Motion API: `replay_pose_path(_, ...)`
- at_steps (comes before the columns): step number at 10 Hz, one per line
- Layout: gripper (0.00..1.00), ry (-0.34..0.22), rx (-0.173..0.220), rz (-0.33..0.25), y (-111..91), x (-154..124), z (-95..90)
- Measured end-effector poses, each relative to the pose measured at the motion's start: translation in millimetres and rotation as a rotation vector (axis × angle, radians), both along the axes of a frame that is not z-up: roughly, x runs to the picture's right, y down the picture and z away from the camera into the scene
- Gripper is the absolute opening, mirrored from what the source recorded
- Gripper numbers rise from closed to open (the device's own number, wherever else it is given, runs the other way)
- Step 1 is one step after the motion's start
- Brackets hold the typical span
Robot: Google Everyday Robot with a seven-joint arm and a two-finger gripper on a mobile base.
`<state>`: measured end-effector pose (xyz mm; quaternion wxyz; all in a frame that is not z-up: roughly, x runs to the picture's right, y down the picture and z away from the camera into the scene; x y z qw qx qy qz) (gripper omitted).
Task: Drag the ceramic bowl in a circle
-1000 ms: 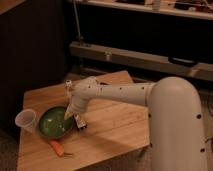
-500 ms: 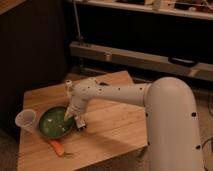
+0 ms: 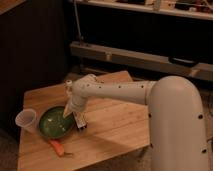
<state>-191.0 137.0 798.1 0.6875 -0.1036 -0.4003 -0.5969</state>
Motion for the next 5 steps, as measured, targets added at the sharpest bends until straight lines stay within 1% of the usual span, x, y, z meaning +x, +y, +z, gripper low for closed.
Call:
replay_pose_path(2,0.52,0.002,0.009,0.001,-5.4,-1.9,-5.9)
replay_pose_path(5,0.52,0.011,-0.006,0.001,1.6,-0.5,-0.1)
